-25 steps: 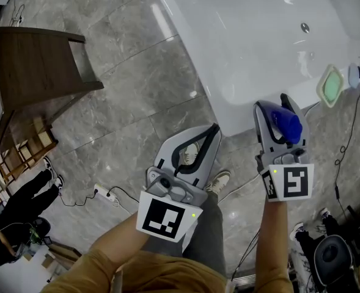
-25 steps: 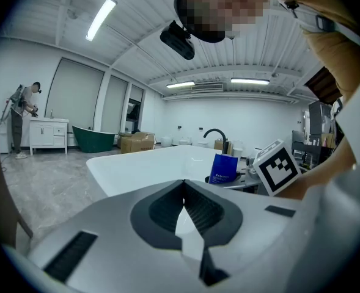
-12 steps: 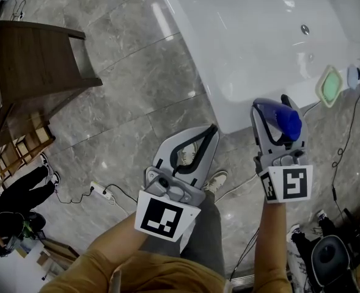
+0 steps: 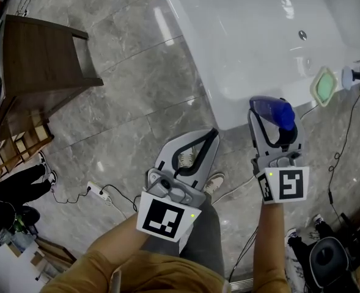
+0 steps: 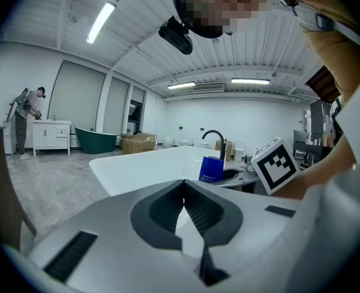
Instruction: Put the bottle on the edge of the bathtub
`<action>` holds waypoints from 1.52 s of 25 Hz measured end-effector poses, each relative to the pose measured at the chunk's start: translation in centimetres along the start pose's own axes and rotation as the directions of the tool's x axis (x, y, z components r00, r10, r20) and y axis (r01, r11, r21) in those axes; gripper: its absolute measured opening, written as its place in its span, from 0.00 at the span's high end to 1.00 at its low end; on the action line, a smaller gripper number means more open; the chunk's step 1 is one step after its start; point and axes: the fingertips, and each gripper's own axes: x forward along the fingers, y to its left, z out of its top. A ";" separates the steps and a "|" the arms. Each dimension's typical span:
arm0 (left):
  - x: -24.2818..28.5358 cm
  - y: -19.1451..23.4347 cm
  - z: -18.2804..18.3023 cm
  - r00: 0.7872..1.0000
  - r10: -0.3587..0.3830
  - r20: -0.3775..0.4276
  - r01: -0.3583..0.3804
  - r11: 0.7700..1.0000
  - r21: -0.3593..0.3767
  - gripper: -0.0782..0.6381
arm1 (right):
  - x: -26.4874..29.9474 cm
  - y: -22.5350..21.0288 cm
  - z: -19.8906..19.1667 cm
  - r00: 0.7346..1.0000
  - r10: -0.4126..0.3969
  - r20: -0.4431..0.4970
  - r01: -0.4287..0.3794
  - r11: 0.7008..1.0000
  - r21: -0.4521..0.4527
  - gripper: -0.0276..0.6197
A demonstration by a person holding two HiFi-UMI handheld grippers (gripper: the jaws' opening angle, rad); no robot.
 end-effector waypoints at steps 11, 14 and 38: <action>-1.6 -2.0 2.9 1.000 -0.005 0.016 0.004 1.000 0.029 0.88 | -2.7 0.2 0.7 1.000 -0.001 -0.017 0.001 1.000 -0.007 0.52; -2.0 -2.1 3.8 1.000 -0.007 0.028 0.006 0.999 0.046 0.88 | -3.4 0.2 0.9 1.000 -0.010 -0.022 0.010 1.000 -0.011 0.52; -3.6 -5.0 8.4 0.994 -0.029 0.101 0.025 0.999 0.036 0.88 | -9.2 0.2 5.4 0.996 -0.063 -0.058 0.060 0.997 -0.041 0.56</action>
